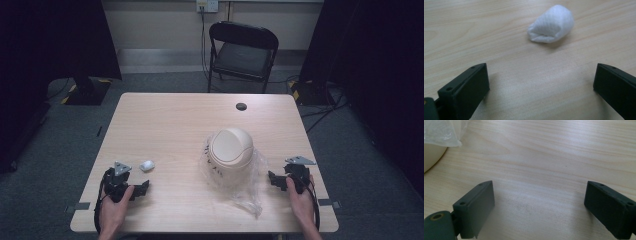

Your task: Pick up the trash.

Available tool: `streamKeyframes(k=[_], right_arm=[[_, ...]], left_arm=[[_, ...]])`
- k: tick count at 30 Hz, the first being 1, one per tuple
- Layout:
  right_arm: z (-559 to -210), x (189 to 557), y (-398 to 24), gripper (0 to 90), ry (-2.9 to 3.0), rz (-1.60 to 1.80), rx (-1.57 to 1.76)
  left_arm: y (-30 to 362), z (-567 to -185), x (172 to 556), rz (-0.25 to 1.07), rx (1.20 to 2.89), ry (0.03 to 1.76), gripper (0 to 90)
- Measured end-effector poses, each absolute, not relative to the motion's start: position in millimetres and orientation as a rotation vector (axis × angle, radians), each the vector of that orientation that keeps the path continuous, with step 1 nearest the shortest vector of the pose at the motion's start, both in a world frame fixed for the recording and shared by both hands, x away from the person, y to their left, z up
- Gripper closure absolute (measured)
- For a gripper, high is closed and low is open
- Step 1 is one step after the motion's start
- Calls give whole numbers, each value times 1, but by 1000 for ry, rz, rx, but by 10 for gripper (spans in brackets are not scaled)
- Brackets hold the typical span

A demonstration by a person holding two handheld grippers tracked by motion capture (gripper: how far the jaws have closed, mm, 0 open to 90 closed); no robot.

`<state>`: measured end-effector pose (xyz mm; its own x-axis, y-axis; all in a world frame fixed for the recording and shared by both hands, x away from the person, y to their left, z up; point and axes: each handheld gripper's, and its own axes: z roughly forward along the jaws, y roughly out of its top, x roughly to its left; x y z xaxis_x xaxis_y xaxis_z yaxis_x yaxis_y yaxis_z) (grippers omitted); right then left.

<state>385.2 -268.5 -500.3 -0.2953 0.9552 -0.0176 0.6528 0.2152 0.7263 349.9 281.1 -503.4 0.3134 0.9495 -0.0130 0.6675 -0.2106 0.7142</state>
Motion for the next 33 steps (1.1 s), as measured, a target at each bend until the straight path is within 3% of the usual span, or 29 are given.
streamKeyframes(k=[8, 10, 12, 14, 33], right_arm=[[-500, 385, -269, 88, 2032, 859, 1477], [-500, 385, -269, 88, 2033, 859, 1478], [-500, 385, -269, 89, 2034, 859, 1475], [-500, 385, -269, 89, 2035, 859, 1476], [-500, 385, -269, 89, 2035, 863, 1474]], left_arm=[[285, -502, 348, 578, 1985, 1399, 21], [285, -501, 348, 581, 1978, 1397, 85], [286, -498, 345, 579, 1979, 1386, 206], [286, -497, 345, 569, 1983, 1381, 151], [254, -459, 344, 459, 1907, 1215, 204]])
